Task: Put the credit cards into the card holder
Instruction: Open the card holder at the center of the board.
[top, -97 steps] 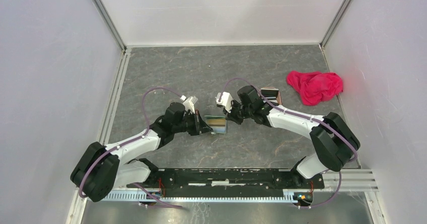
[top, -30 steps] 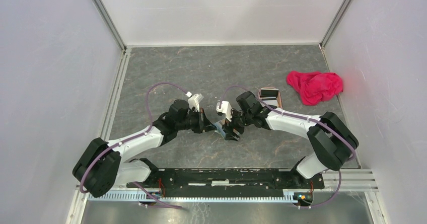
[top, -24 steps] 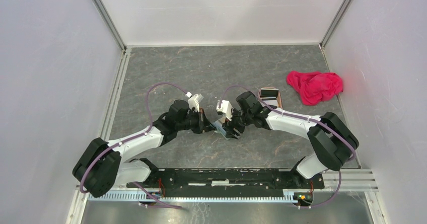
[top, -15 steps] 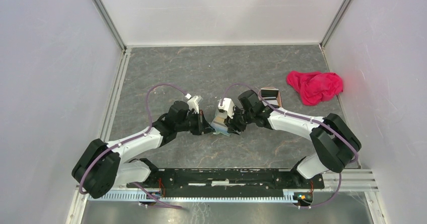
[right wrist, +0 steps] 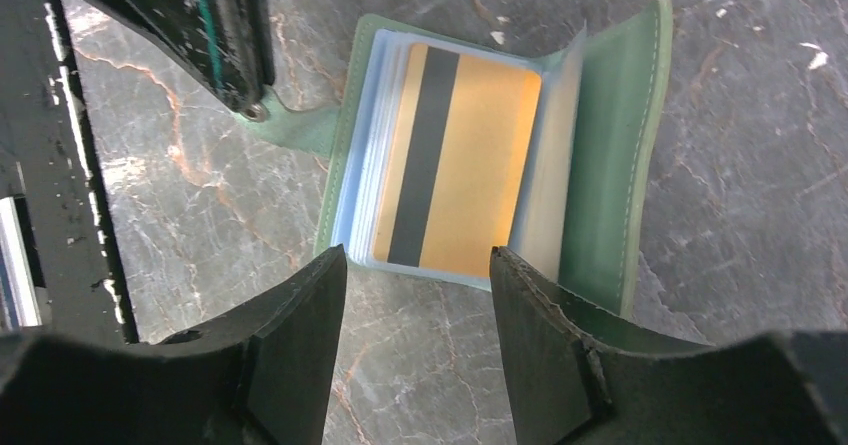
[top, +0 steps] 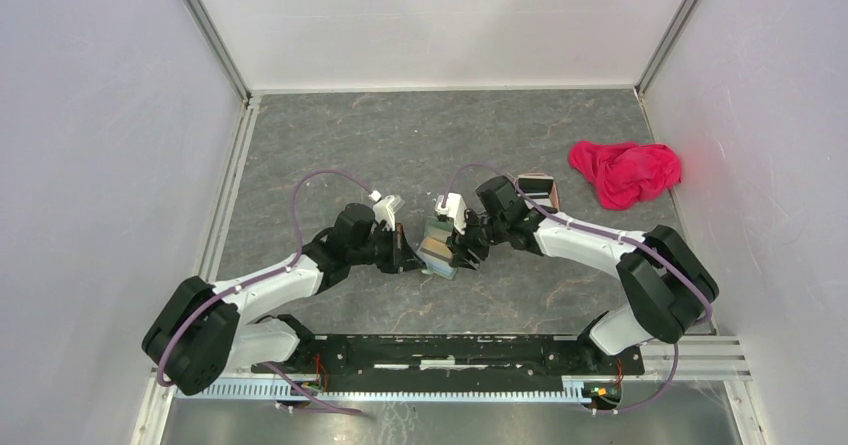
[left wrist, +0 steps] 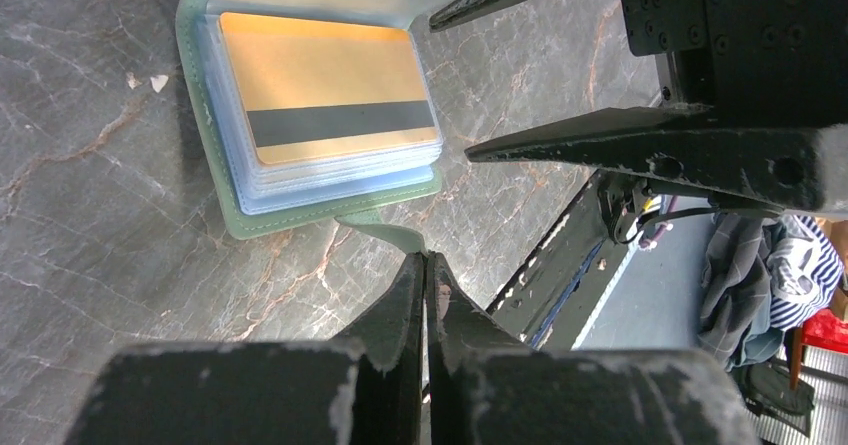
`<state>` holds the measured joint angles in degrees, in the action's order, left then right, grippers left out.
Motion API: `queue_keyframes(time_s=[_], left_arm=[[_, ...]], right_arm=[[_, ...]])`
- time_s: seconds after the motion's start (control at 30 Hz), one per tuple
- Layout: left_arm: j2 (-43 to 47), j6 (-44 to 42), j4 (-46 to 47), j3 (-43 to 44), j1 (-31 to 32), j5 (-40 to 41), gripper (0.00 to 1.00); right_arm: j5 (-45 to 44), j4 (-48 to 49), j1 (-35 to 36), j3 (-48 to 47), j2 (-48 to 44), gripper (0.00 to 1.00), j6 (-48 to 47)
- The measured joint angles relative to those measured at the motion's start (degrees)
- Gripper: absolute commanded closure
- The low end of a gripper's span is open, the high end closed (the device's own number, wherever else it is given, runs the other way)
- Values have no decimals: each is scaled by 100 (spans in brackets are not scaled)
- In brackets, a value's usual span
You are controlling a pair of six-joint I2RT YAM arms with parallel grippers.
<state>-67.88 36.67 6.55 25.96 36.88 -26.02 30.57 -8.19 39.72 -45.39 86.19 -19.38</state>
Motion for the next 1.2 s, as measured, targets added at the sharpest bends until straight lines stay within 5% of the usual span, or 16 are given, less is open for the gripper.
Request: queue_keyframes(time_s=[0.43, 1.2], left_arm=[[0, 0, 138, -74, 13, -269, 98], [-85, -7, 254, -144, 81, -455, 98]], right_arm=[[79, 68, 219, -20, 433, 35, 13], [-564, 125, 168, -13, 175, 64, 31]])
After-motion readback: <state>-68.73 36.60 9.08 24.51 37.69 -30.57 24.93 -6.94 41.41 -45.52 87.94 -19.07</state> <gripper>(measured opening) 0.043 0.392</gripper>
